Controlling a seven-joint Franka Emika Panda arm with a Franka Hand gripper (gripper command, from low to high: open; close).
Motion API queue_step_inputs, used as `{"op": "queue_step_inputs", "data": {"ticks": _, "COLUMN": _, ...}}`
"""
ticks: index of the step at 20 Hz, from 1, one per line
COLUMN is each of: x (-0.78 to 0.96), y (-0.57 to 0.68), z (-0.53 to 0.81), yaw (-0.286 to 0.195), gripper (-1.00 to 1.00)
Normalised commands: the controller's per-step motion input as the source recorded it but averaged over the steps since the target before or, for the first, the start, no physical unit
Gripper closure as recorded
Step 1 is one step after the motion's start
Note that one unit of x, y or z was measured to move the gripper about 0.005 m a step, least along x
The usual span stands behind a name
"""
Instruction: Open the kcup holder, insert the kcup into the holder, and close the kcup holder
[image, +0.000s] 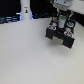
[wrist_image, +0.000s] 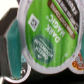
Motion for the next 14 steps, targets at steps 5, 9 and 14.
{"op": "queue_step_inputs", "data": {"ticks": 5, "x": 0.0, "y": -0.02, "z": -0.29, "yaw": -0.001, "gripper": 1.0}}
{"op": "queue_step_inputs", "data": {"ticks": 9, "x": -0.01, "y": 0.0, "z": -0.35, "yaw": 0.013, "gripper": 1.0}}
{"op": "queue_step_inputs", "data": {"ticks": 14, "x": 0.03, "y": 0.09, "z": -0.14, "yaw": 0.033, "gripper": -1.0}}
